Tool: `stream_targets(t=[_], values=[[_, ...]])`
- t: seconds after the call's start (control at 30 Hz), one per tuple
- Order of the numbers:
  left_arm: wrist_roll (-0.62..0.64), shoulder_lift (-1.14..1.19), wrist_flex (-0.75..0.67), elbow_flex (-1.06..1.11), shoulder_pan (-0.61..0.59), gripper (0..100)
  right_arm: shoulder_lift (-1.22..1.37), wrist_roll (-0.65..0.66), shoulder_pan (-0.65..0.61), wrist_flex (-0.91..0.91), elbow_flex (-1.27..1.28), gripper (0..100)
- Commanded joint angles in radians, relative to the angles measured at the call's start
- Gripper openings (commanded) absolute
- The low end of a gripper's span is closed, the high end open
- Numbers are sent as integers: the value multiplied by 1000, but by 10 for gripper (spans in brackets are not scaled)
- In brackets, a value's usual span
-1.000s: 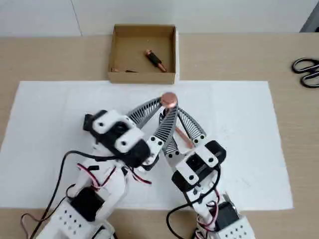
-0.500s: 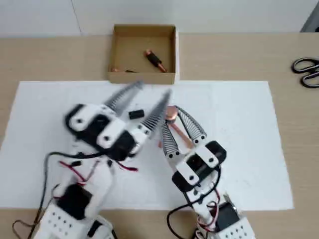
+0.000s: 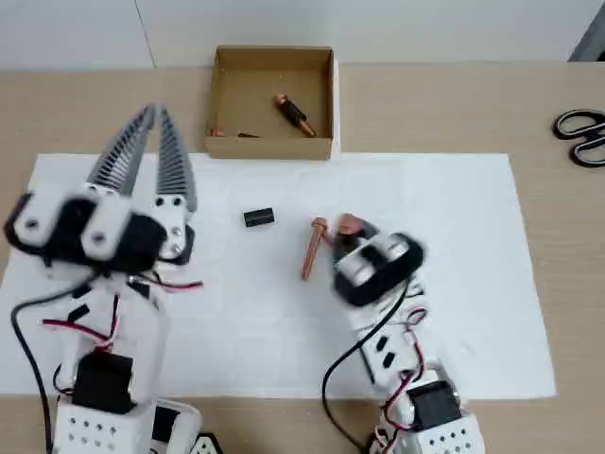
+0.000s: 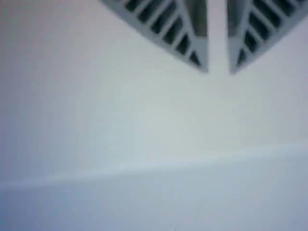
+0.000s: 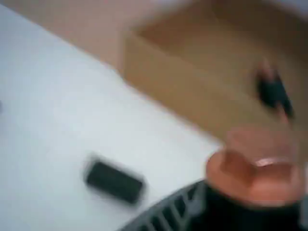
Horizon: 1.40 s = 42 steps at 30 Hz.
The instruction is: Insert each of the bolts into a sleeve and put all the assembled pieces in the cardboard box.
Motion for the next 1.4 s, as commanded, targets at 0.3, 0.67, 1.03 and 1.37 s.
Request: stream_targets(t=[0.3,0.67,1.03,1.37], values=[[181,-8,-68,444,-95,6,-16,-431,76,295,-292,3],[181,-8,-178,545,-86,6,-15,-292,133,518,-397,3],[180,-8,-178,503,-84,6,45,133,163,331,-402,2],[18,-114,-150,506,-83,6,645,129,159,114,-706,2]])
